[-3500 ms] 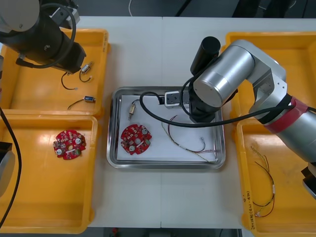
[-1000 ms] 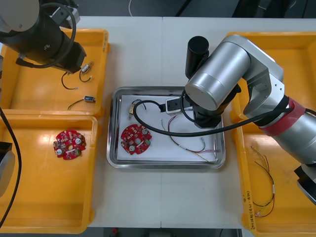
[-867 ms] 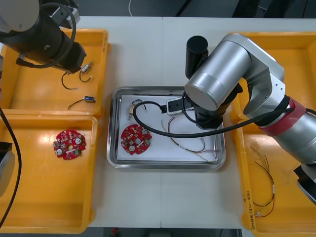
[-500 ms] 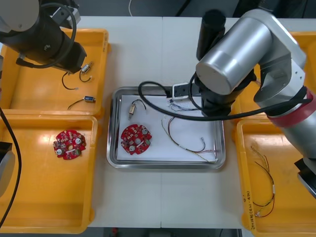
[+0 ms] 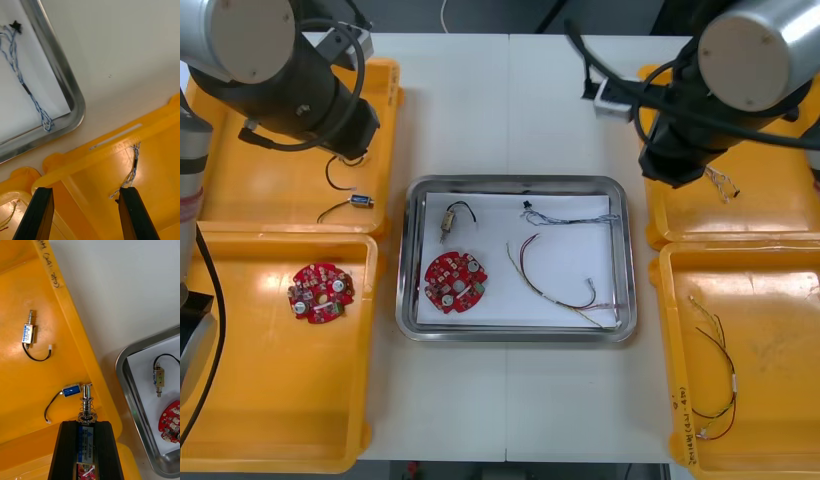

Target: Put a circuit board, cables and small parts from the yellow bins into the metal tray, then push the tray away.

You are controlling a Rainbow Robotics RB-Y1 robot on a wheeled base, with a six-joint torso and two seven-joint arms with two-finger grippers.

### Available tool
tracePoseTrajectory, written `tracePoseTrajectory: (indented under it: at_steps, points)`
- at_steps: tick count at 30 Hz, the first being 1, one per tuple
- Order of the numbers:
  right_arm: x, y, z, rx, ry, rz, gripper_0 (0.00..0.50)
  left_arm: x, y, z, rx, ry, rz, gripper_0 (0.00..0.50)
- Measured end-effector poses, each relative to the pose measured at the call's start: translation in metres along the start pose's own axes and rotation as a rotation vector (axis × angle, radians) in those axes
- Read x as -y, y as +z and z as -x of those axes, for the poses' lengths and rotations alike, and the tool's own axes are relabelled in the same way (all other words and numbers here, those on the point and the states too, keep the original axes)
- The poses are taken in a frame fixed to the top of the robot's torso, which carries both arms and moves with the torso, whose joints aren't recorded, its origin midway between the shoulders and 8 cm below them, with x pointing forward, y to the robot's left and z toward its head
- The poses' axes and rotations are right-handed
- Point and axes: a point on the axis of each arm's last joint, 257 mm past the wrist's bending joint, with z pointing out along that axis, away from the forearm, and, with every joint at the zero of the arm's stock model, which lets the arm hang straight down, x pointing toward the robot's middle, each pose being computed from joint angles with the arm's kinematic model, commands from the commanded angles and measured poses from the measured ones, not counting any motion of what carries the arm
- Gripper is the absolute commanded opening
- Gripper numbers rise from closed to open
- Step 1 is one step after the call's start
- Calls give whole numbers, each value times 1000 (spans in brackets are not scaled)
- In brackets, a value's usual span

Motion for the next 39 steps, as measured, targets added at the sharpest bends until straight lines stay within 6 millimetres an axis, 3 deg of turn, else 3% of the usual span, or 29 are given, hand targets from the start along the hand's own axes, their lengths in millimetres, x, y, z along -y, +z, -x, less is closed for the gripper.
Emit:
tracePoseTrajectory:
  at_steps: [7,13,19,30,39]
  points:
    - [30,-16,-32,12,183,-47,500,30,10,8,28,6,-26,0]
    - [43,-23,-60,6,365,-80,500,58,21,11,42,66,-45,1]
    - [52,-25,-103,-8,575,-98,500,88,32,16,70,95,-69,0]
    - [54,-31,-192,-46,810,-113,500,130,77,12,67,109,-116,0]
    - [36,-38,-238,-15,953,-61,500,155,109,1,57,150,-136,1]
